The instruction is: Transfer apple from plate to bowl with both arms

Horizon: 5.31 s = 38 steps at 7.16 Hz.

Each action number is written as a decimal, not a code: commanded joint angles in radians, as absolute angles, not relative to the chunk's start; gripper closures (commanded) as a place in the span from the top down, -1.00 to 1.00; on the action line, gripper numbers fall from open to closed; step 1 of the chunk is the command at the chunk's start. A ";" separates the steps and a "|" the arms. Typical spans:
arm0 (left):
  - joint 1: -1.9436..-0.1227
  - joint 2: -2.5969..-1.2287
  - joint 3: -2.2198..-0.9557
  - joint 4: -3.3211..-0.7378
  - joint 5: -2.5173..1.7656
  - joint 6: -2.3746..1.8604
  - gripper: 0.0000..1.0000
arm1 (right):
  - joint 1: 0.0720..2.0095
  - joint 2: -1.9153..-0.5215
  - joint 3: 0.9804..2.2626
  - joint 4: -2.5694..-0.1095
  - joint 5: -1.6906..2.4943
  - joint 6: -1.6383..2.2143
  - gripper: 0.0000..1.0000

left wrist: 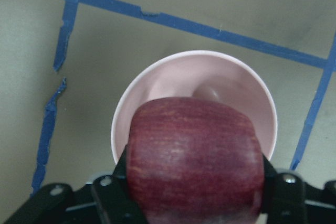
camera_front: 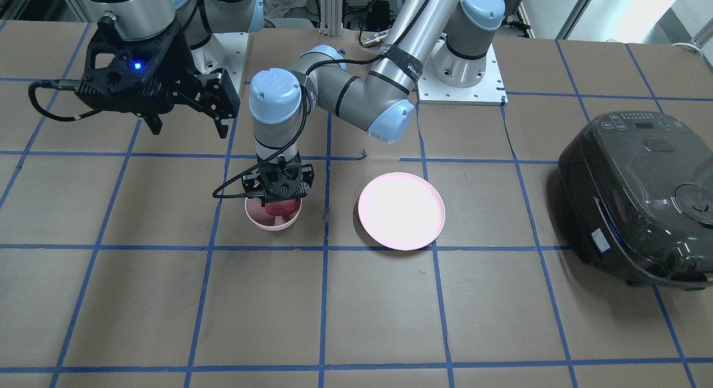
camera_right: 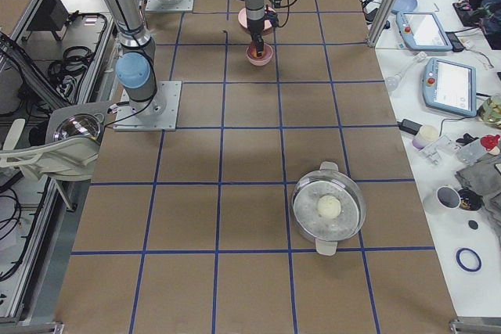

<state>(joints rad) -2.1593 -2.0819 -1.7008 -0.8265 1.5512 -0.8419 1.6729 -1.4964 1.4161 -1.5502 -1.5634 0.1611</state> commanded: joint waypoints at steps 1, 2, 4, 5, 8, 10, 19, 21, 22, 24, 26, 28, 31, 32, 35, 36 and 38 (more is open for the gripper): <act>-2.160 -2.076 -1.677 -0.828 1.589 -0.828 0.46 | 1.674 -1.497 1.416 -1.549 -1.568 0.161 1.00; -2.160 -2.060 -1.664 -0.830 1.589 -0.824 0.97 | 1.674 -1.494 1.416 -1.552 -1.562 0.161 1.00; -2.158 -2.051 -1.669 -0.838 1.583 -0.812 1.00 | 1.674 -1.496 1.416 -1.552 -1.565 0.161 1.00; -2.157 -2.052 -1.672 -0.838 1.577 -0.808 1.00 | 1.674 -1.494 1.416 -1.554 -1.563 0.161 1.00; -2.075 -2.036 -1.713 -0.879 1.589 -0.686 1.00 | 1.674 -1.496 1.416 -1.560 -1.563 0.161 1.00; -1.964 -1.978 -1.764 -0.893 1.586 -0.536 1.00 | 1.674 -1.496 1.416 -1.560 -1.563 0.161 1.00; -1.545 -1.620 -1.729 -1.302 1.605 0.012 1.00 | 1.675 -1.494 1.417 -1.560 -1.565 0.161 1.00; -1.555 -1.559 -1.593 -1.510 1.595 -0.001 1.00 | 1.675 -1.496 1.417 -1.559 -1.572 0.161 1.00; -1.566 -1.548 -1.579 -1.526 1.594 -0.015 1.00 | 1.675 -1.491 1.417 -1.560 -1.568 0.161 1.00; -1.572 -1.534 -1.568 -1.523 1.603 -0.015 1.00 | 1.680 -1.491 1.413 -1.560 -1.563 0.163 1.00; -1.572 -1.546 -1.578 -1.473 1.600 -0.017 1.00 | 1.680 -1.496 1.416 -1.559 -1.571 0.163 1.00; -1.583 -1.536 -1.571 -1.477 1.598 0.003 1.00 | 1.680 -1.491 1.414 -1.562 -1.563 0.163 1.00; -1.580 -1.543 -1.583 -1.476 1.591 -0.006 1.00 | 1.678 -1.488 1.414 -1.560 -1.566 0.161 1.00; -1.582 -1.543 -1.583 -1.476 1.589 -0.011 1.00 | 1.680 -1.486 1.416 -1.560 -1.566 0.161 1.00; -1.582 -1.546 -1.582 -1.474 1.589 -0.012 1.00 | 1.680 -1.486 1.416 -1.560 -1.563 0.163 1.00; -1.580 -1.546 -1.583 -1.474 1.591 -0.012 1.00 | 1.680 -1.488 1.416 -1.560 -1.565 0.163 1.00; -1.582 -1.543 -1.582 -1.474 1.591 -0.014 1.00 | 1.680 -1.486 1.414 -1.562 -1.562 0.163 1.00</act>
